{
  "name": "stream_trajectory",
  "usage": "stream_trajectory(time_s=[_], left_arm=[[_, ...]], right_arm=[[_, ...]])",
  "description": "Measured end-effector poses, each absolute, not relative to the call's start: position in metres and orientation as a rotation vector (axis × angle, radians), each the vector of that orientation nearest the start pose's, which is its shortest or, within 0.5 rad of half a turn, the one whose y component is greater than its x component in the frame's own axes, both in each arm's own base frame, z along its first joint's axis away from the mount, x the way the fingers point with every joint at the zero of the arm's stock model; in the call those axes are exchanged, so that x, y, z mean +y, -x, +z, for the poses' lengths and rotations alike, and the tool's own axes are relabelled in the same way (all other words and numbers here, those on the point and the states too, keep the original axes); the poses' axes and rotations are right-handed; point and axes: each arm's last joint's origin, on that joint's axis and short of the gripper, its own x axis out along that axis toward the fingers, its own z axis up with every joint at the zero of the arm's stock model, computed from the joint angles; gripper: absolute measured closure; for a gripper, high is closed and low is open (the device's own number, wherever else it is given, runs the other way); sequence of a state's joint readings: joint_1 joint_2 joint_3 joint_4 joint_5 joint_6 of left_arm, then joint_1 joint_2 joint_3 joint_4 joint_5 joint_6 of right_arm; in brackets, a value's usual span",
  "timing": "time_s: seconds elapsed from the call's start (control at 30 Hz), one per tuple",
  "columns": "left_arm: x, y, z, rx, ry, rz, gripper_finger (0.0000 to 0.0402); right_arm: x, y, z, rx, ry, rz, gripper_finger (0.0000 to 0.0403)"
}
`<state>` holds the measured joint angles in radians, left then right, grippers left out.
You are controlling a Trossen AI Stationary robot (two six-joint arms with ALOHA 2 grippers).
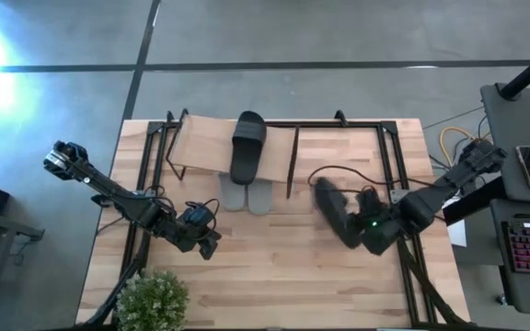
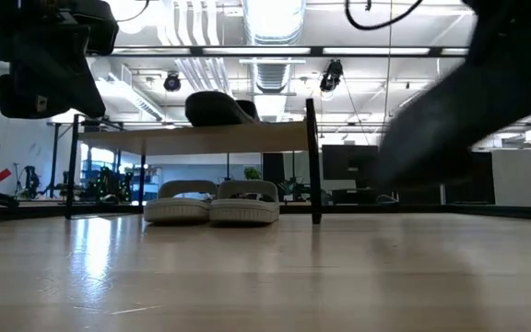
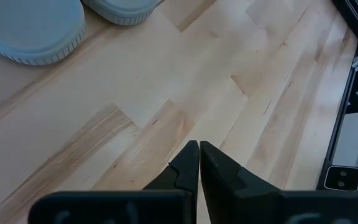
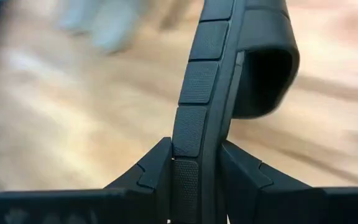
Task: Pick and place slides into the shelf
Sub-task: Put the black slide on the shelf
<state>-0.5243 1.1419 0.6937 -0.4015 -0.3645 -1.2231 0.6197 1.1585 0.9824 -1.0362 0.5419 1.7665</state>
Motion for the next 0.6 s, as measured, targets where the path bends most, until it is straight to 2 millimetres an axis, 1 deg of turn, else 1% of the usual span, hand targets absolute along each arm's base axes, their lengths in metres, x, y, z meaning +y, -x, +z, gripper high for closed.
stream_trajectory(time_s=[0.1, 0.17, 0.2, 0.27, 0.3, 0.4, 0.47, 0.6], left_arm=[[-0.101, -0.195, 0.22, 0.73, 0.794, 0.325, 0.0401], [-0.101, -0.195, 0.22, 0.73, 0.795, 0.325, 0.0402], [-0.101, -0.195, 0.22, 0.73, 0.795, 0.325, 0.0402], [-0.101, -0.196, 0.221, 0.728, 0.797, 0.324, 0.0401], [-0.101, -0.196, 0.221, 0.725, 0.8, 0.32, 0.0402], [-0.102, -0.2, 0.222, 0.733, 0.787, 0.255, 0.0402], [-0.103, -0.205, 0.221, 0.731, 0.761, 0.22, 0.0402], [-0.096, -0.212, 0.218, 0.738, 0.738, 0.258, 0.0402]], right_arm=[[0.102, -0.157, 0.288, 0.756, -0.888, -0.991, 0.0301], [0.103, -0.152, 0.297, 0.764, -0.789, -1.117, 0.0301], [0.108, -0.155, 0.3, 0.759, -0.758, -1.118, 0.0302], [0.116, -0.164, 0.302, 0.741, -0.694, -1.02, 0.0302], [0.12, -0.169, 0.304, 0.735, -0.678, -0.998, 0.0302], [0.128, -0.18, 0.303, 0.752, -0.625, -1.016, 0.0303], [0.138, -0.188, 0.306, 0.77, -0.654, -0.971, 0.0303], [0.161, -0.203, 0.314, 0.78, -0.736, -0.774, 0.0303]])
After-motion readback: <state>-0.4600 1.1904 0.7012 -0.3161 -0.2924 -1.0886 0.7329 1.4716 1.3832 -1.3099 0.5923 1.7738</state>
